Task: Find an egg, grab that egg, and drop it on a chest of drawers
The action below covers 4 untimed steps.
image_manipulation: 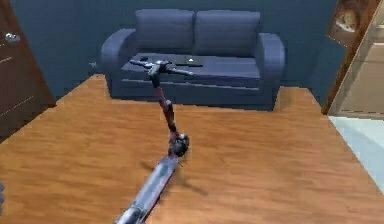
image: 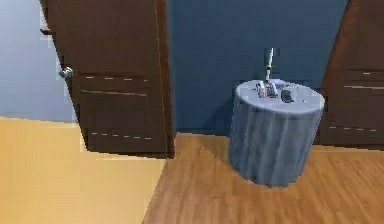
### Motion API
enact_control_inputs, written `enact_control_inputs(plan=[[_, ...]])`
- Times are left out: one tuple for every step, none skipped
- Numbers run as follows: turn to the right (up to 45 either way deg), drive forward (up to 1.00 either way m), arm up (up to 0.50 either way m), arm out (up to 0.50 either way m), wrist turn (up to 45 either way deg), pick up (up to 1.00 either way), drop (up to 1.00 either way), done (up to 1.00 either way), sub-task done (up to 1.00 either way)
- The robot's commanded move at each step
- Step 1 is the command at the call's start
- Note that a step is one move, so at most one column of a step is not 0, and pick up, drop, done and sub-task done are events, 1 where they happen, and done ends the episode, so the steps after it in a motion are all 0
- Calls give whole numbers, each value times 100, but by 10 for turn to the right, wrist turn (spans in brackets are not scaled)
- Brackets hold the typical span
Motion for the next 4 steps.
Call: enact_control_inputs(plan=[[0, 15, 0, 0, 0, 0, 0, 0, 0], [-450, 0, 0, 0, 0, 0, 0, 0, 0], [-240, 0, 0, 0, 0, 0, 0, 0, 0], [0, 100, 0, 0, 0, 0, 0, 0, 0]])
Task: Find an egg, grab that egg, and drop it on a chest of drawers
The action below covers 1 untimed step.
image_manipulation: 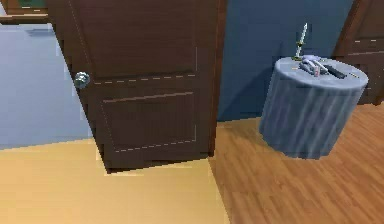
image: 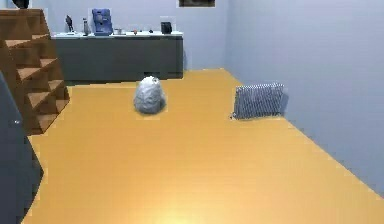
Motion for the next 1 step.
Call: enact_control_inputs(plan=[[-30, 0, 0, 0, 0, 0, 0, 0, 0]])
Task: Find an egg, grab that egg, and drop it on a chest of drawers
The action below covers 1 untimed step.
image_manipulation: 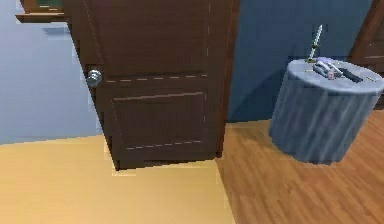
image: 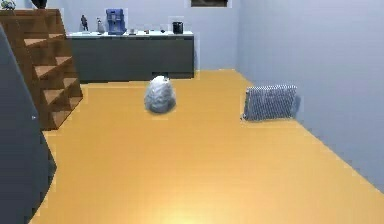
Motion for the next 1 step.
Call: enact_control_inputs(plan=[[0, 65, 0, 0, 0, 0, 0, 0, 0]])
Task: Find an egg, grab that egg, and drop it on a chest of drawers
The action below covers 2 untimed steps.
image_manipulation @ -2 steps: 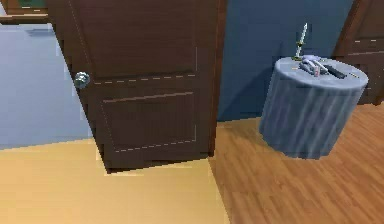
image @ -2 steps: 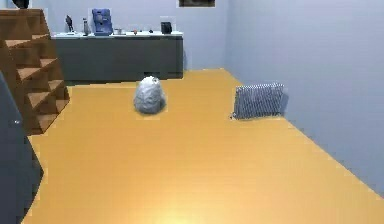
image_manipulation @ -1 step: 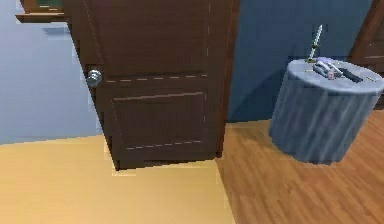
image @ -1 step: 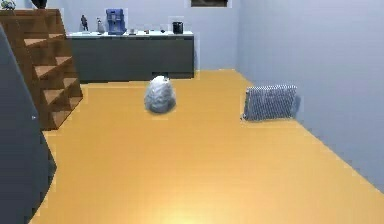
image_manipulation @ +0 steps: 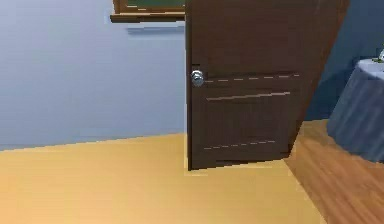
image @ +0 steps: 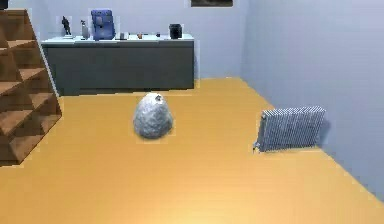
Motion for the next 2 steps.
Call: enact_control_inputs(plan=[[-330, 0, 0, 0, 0, 0, 0, 0, 0], [0, 100, 0, 0, 0, 0, 0, 0, 0]])
